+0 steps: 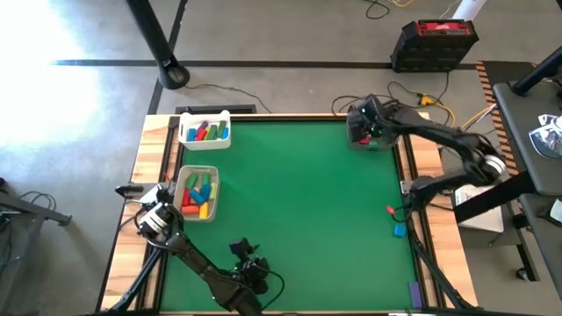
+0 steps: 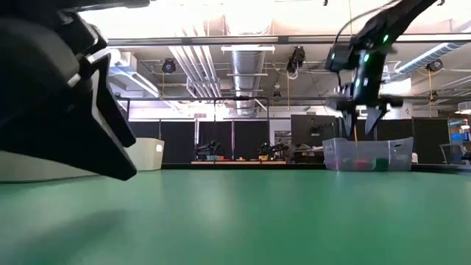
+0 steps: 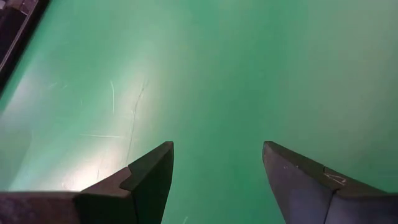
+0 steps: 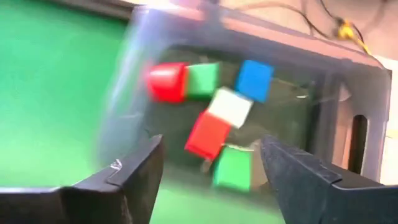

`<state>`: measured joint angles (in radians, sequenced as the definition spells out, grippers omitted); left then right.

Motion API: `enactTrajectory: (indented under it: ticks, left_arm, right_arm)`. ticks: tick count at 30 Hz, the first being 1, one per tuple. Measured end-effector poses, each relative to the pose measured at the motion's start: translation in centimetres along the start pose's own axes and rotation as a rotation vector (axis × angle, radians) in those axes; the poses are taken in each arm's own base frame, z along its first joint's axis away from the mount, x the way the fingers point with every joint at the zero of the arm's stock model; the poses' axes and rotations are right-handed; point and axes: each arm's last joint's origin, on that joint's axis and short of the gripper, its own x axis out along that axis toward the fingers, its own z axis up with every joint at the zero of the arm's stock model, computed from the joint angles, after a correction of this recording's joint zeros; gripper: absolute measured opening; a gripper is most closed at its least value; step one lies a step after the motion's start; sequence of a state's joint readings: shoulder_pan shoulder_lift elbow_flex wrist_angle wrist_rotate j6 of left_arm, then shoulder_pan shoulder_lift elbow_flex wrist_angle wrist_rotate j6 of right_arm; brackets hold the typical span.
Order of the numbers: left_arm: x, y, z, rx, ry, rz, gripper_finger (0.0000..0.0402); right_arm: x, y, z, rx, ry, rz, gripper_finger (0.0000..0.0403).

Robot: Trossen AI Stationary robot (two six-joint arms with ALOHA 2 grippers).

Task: Sort blocks by size
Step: Put the violet rectangular block into the white bin

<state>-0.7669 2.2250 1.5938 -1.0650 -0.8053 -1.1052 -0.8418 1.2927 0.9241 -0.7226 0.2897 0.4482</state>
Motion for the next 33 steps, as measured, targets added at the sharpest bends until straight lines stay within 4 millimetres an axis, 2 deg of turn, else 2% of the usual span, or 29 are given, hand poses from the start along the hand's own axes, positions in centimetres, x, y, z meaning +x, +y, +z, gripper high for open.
enactTrajectory:
  ticks: [3,7,11,15,18,25,30,33]
  left_arm:
    - [-0.1,0.0,0.3,0.011,-0.021,0.005,0.0231]
    - [-0.1,0.1,0.5,0.027,-0.094,0.044,0.0231]
    - [0.4,0.4,1.1,0.024,-0.166,0.095,0.0231]
    - [1.1,0.6,1.9,-0.019,-0.193,0.108,0.0231]
    - [1.7,0.8,2.5,-0.053,-0.193,0.107,0.0231]
    - [2.1,0.8,3.0,-0.079,-0.201,0.107,0.0231]
    - [2.1,0.9,3.1,-0.084,-0.234,0.124,0.0231]
    - [2.1,0.9,3.1,-0.087,-0.256,0.135,0.0231]
  right_arm:
    - [-3.2,1.1,-2.0,-0.086,-0.025,0.066,0.0263]
    - [-6.9,3.1,-7.1,-0.101,0.009,0.215,0.027]
    - [-8.7,4.9,-12.9,-0.119,0.16,0.373,0.0261]
    - [-10.3,6.2,-18.6,-0.179,0.301,0.425,0.0244]
    - [-11.6,7.2,-22.1,-0.254,0.326,0.457,0.0231]
    - [-14.9,9.6,-28.4,-0.448,0.355,0.472,0.0198]
    - [-16.7,11.4,-32.5,-0.595,0.555,0.42,0.0164]
    - [-17.1,12.3,-34.3,-0.657,0.711,0.315,0.0137]
